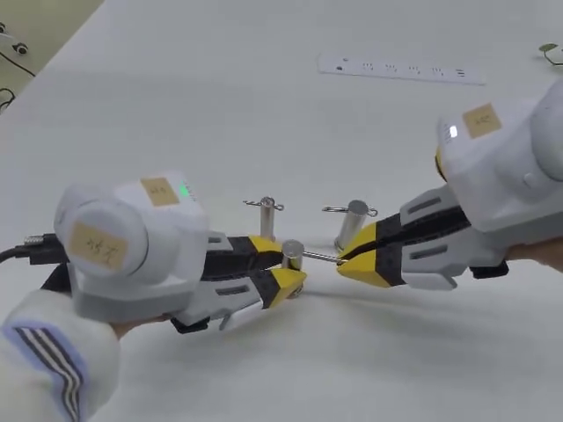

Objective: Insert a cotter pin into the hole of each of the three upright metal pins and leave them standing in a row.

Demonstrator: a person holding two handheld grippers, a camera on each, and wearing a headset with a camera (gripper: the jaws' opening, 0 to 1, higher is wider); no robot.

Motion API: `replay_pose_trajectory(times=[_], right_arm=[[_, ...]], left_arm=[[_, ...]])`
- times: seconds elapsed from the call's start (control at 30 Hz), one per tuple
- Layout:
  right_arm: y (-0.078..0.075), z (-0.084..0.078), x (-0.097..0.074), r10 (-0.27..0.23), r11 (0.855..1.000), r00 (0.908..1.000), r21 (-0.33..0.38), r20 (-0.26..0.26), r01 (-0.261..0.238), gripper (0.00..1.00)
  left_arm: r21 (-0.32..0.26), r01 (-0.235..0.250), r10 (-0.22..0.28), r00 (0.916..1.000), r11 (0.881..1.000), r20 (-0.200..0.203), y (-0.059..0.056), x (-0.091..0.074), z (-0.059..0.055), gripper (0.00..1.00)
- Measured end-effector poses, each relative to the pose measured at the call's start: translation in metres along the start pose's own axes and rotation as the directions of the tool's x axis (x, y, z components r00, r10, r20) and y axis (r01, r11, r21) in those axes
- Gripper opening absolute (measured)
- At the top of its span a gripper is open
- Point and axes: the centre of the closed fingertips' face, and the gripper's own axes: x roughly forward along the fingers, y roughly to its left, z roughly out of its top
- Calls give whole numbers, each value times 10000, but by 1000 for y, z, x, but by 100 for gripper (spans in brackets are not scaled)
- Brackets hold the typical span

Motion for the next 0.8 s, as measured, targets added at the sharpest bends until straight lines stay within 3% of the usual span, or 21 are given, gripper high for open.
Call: replay_pose_trajectory(times=[0.07,0.13,0.27,0.4,0.67,0.8], right_arm=[[2,6,0,76,10000,9997,12,249,-76,3],[3,4,3,115,9997,9999,-194,-5,-116,3],[3,8,7,154,9999,9997,-26,181,-153,4],[5,14,13,199,9998,9995,-57,257,-197,4],[5,19,18,91,10000,9995,27,301,-92,4],[5,18,18,6,9992,9989,-402,466,13,5]], left_arm=[[164,59,-58,9999,9998,-100,-2,1,-1,11],[156,16,-15,9999,9999,-111,-3,1,-1,11],[-38,-20,20,10000,10000,-39,-2,1,-2,11],[119,48,-46,10000,9999,-85,-5,3,-2,11],[-257,4,-3,10000,9997,20,-6,5,-3,12],[-422,-2,4,10000,9991,61,-6,5,-4,12]])
